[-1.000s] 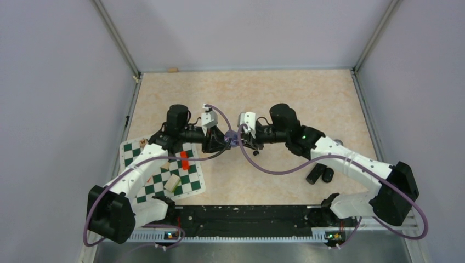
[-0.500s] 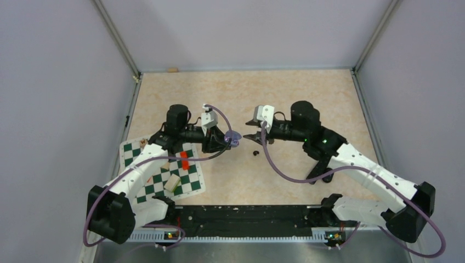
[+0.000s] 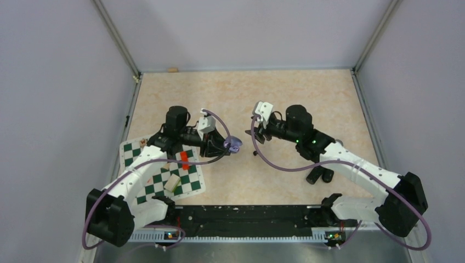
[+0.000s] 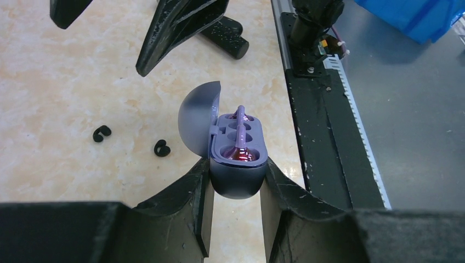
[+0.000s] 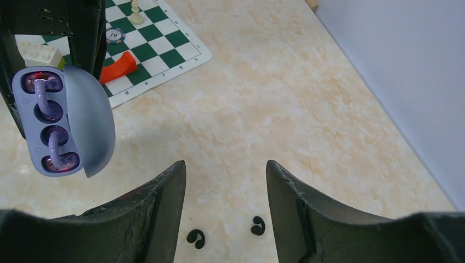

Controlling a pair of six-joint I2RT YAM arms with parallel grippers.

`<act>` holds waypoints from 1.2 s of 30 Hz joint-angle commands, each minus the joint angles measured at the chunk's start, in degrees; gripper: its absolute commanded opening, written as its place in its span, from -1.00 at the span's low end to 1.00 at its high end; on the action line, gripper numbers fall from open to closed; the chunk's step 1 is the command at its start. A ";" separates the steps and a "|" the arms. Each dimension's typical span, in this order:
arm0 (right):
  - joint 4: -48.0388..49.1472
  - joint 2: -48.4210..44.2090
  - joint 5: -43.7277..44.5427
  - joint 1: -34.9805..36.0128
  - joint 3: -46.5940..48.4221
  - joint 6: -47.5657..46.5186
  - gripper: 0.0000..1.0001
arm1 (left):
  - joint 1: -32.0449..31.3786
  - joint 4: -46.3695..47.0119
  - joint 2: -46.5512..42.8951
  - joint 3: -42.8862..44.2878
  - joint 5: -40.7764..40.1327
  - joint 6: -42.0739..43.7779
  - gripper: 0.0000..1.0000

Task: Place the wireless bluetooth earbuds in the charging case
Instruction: Insert the right earbud into the right side groove of the charging case, then close the charging case with the earbuds inside.

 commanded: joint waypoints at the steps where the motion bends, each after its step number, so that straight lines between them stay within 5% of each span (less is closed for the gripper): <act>1: 4.00 0.27 -2.40 -0.39 0.38 1.29 0.11 | -0.22 -2.12 -0.64 0.08 5.03 4.16 -1.00; 13: 1.33 1.50 -20.03 -0.39 0.86 2.12 0.14 | -0.14 -2.59 -0.28 0.02 4.65 5.22 -1.00; 22: 3.22 -5.21 -43.59 -0.86 1.94 9.19 0.24 | -0.22 -2.60 0.00 -0.22 1.48 5.79 -1.00; 31: 0.93 -5.41 -41.73 -1.79 1.75 6.23 0.26 | -0.18 -2.61 -0.09 0.17 1.49 5.38 -1.00; 36: 4.79 -6.62 -7.79 -2.60 0.80 5.73 0.31 | -0.07 5.40 0.54 -0.83 -7.65 -2.78 -1.00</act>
